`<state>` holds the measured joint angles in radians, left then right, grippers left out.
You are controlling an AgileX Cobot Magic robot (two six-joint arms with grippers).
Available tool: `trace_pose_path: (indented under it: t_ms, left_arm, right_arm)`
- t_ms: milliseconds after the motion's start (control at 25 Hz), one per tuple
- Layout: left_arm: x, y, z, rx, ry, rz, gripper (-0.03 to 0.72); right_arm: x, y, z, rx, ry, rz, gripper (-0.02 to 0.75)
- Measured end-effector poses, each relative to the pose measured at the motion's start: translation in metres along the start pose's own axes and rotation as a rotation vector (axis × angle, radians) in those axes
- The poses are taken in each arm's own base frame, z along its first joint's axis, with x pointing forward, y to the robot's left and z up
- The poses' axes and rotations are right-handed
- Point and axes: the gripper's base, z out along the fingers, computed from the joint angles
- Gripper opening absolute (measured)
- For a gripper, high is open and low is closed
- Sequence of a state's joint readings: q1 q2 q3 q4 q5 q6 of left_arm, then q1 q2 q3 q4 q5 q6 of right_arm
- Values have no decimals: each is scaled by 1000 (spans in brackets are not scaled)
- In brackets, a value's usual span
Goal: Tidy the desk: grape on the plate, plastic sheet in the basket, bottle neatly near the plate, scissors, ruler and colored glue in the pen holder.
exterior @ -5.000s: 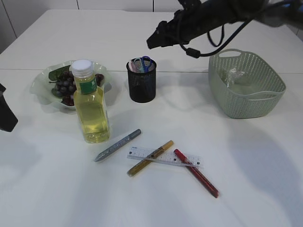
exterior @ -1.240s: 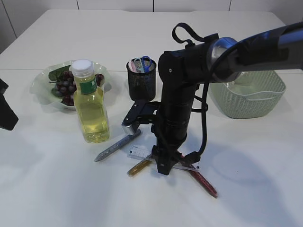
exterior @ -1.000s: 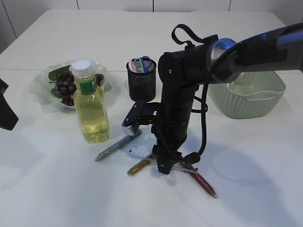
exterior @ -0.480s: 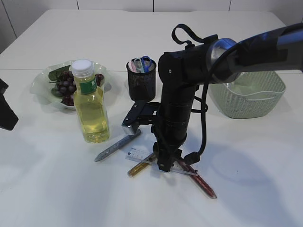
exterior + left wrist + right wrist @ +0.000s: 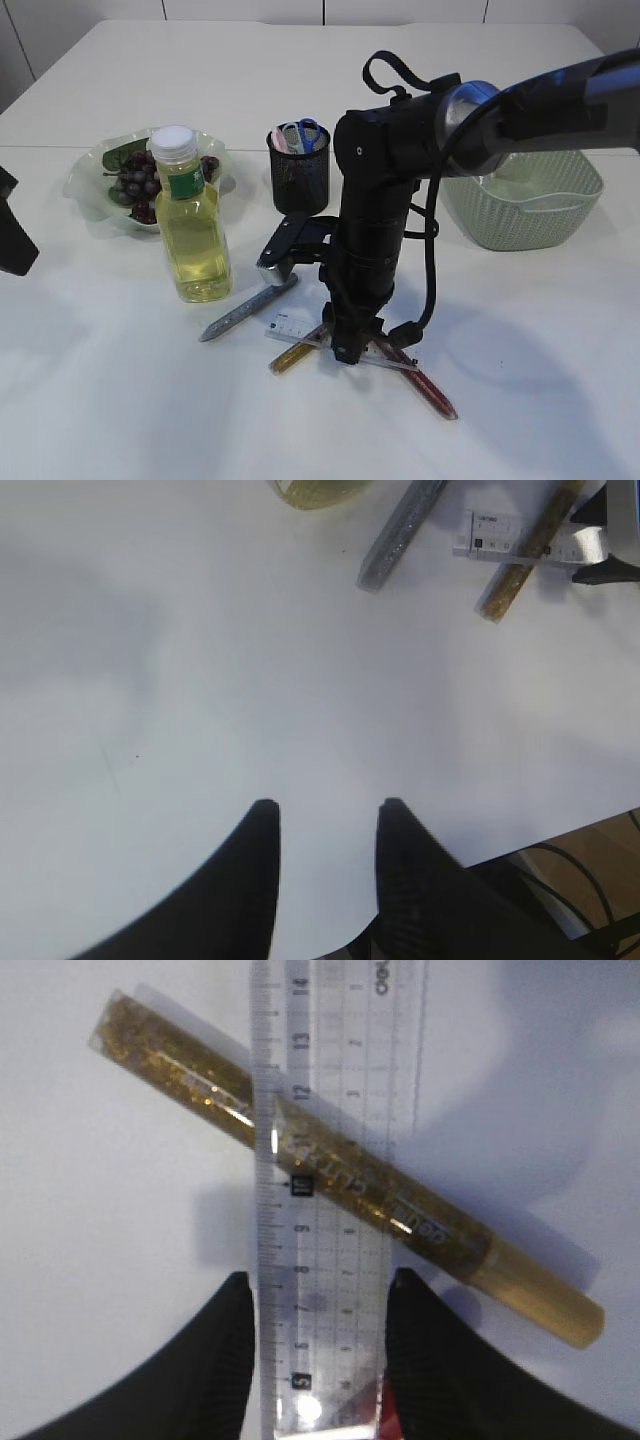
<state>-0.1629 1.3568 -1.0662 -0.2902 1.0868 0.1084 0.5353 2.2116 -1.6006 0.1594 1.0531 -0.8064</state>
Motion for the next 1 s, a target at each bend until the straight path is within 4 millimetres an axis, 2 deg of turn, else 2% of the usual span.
trace_pose_path:
  t_ms: [240, 760, 1000]
  left_arm:
    - [0, 0, 0, 0, 0, 0, 242]
    - [0, 0, 0, 0, 0, 0, 240]
    - [0, 0, 0, 0, 0, 0, 239]
  right_arm:
    - [0, 0, 0, -4, 1, 1, 382]
    - [1, 0, 4, -11, 9, 10, 385]
    - [1, 0, 5, -13, 11, 14, 352]
